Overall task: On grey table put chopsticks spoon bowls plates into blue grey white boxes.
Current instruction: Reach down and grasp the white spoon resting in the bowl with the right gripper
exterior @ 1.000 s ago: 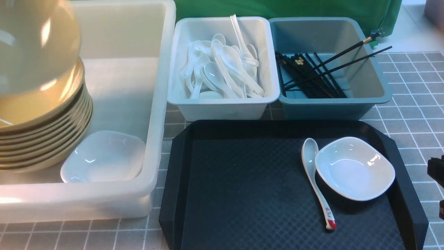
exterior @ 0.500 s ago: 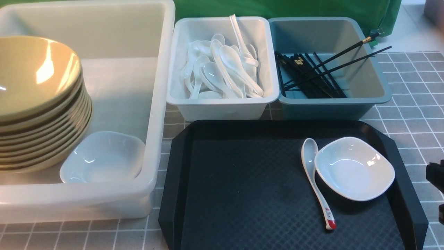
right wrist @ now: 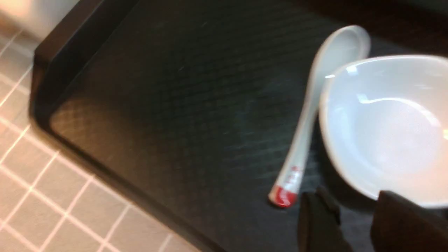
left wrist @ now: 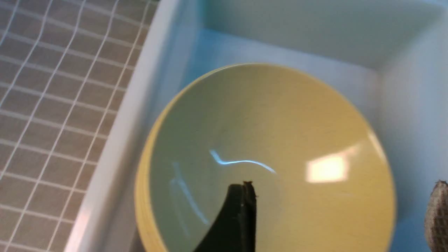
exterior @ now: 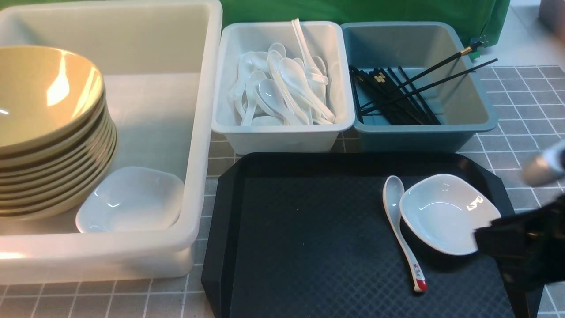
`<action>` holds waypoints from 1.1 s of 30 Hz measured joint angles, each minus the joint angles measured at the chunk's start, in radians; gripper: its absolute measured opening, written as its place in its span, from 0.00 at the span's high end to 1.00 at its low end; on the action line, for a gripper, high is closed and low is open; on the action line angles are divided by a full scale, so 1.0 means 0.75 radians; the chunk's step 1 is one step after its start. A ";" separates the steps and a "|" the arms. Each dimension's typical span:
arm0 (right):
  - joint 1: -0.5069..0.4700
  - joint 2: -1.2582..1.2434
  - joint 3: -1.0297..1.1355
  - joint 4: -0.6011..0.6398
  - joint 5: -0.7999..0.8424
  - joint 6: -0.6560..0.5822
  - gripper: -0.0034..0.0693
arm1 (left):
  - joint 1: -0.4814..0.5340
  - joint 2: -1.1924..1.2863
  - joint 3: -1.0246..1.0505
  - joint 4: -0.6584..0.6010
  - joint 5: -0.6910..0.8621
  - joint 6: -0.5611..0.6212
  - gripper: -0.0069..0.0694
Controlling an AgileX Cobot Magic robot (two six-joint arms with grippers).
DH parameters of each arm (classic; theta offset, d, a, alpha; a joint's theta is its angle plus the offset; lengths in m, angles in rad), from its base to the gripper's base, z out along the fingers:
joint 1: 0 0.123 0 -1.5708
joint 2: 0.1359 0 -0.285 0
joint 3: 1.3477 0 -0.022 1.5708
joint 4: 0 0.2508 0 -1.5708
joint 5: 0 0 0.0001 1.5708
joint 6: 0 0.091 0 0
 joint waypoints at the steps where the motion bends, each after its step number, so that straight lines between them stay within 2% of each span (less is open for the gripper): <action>1: 0.021 0.054 -0.021 0.000 0.000 0.009 0.56 | -0.048 -0.033 0.014 -0.005 0.002 -0.002 0.22; 2: 0.030 0.068 -0.030 0.000 0.000 0.013 0.56 | -0.058 -0.041 0.018 -0.006 -0.001 -0.002 0.23; 3: 0.053 0.137 -0.050 0.000 -0.001 0.026 0.54 | -0.100 -0.083 0.040 -0.010 -0.007 -0.003 0.31; 5: 0.097 0.321 -0.077 -0.003 -0.026 0.054 0.50 | -0.270 -0.211 0.197 -0.026 -0.061 -0.003 0.57; 6: 0.099 0.350 -0.080 -0.005 -0.030 0.057 0.50 | -0.281 -0.221 0.211 -0.029 -0.067 -0.003 0.59; 7: 0.113 0.474 -0.086 -0.017 -0.054 0.070 0.47 | -0.375 -0.313 0.353 -0.038 -0.131 0.000 0.77; 8: 0.115 0.488 -0.086 -0.017 -0.056 0.072 0.47 | -0.375 -0.324 0.353 -0.038 -0.139 0.001 0.79; 9: 0.118 0.575 -0.089 -0.025 -0.071 0.074 0.44 | -0.442 -0.397 0.474 -0.040 -0.195 0.010 0.86; 11: 0.119 0.682 -0.091 -0.029 -0.110 0.084 0.40 | -0.503 -0.499 0.661 -0.035 -0.271 0.026 0.91; 16: 0.119 0.797 -0.092 -0.031 -0.216 0.103 0.38 | -0.548 -0.611 0.973 0.008 -0.379 0.056 0.92; 19: 0.122 0.819 -0.095 -0.033 -0.276 0.103 0.41 | -0.548 -0.621 1.085 0.042 -0.439 0.059 0.92; 20: 0.125 0.831 -0.100 -0.034 -0.297 0.098 0.46 | -0.548 -0.621 1.118 0.051 -0.467 0.060 0.92; 23: 0.126 0.846 -0.110 -0.035 -0.327 0.036 0.72 | -0.548 -0.621 1.192 0.061 -0.555 0.063 0.92; 33: 0.189 0.695 -0.296 -0.035 -0.170 -0.042 0.72 | -0.548 -0.621 1.250 0.055 -0.696 0.069 0.92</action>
